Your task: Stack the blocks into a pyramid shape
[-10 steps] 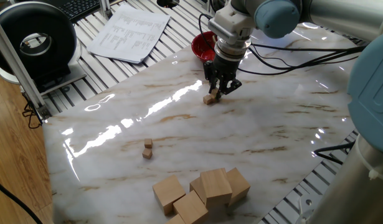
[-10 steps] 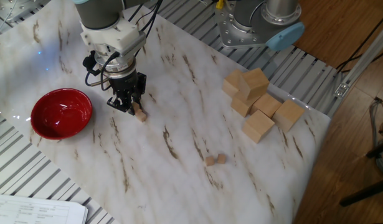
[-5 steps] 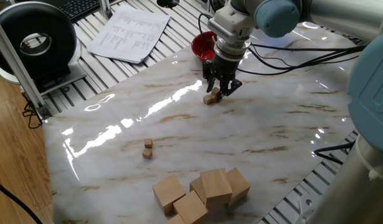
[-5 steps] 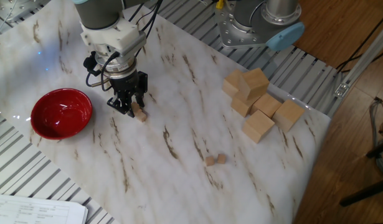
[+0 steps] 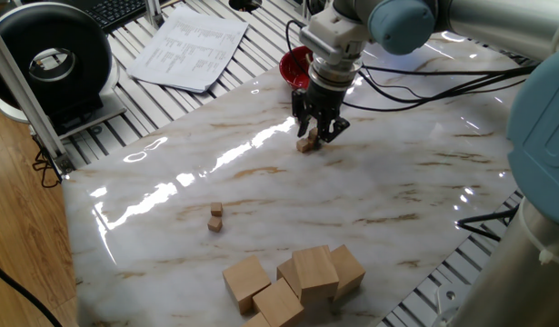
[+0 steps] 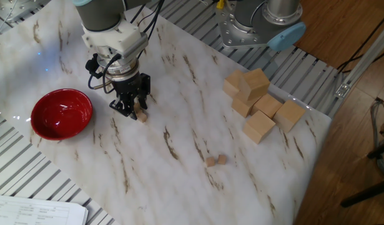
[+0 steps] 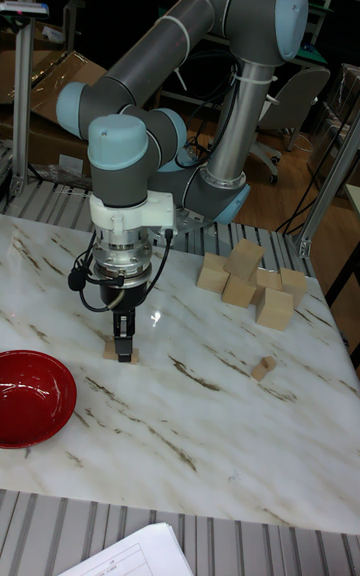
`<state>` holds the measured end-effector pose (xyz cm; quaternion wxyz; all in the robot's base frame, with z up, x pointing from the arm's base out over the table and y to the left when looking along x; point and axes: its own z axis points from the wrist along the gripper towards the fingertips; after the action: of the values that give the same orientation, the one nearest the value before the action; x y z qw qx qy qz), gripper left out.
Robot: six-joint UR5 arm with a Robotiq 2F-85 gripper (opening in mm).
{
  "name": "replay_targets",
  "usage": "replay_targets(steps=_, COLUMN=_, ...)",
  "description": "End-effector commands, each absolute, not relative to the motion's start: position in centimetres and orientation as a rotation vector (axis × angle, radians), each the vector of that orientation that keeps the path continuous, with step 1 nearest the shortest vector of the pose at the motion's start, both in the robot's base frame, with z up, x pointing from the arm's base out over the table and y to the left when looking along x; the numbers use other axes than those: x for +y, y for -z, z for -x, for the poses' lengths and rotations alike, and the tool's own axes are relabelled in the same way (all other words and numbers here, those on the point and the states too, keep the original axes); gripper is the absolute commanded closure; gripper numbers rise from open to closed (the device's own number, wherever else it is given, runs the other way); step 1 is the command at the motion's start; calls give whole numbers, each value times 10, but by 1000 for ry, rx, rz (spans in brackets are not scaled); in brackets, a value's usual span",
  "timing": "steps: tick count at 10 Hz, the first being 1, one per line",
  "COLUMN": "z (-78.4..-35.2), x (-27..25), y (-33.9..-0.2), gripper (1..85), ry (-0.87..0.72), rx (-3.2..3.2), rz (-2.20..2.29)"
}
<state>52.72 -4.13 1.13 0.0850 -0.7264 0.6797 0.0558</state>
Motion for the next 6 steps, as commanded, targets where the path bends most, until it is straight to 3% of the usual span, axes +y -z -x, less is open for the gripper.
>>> replay_targets(steps=1, z=-529, x=-40, y=-13, gripper=420, ry=-170, rx=2024, rz=2151)
replay_targets(steps=6, z=-528, x=-42, y=-12, gripper=473, ry=-170, rx=2040, rz=2141)
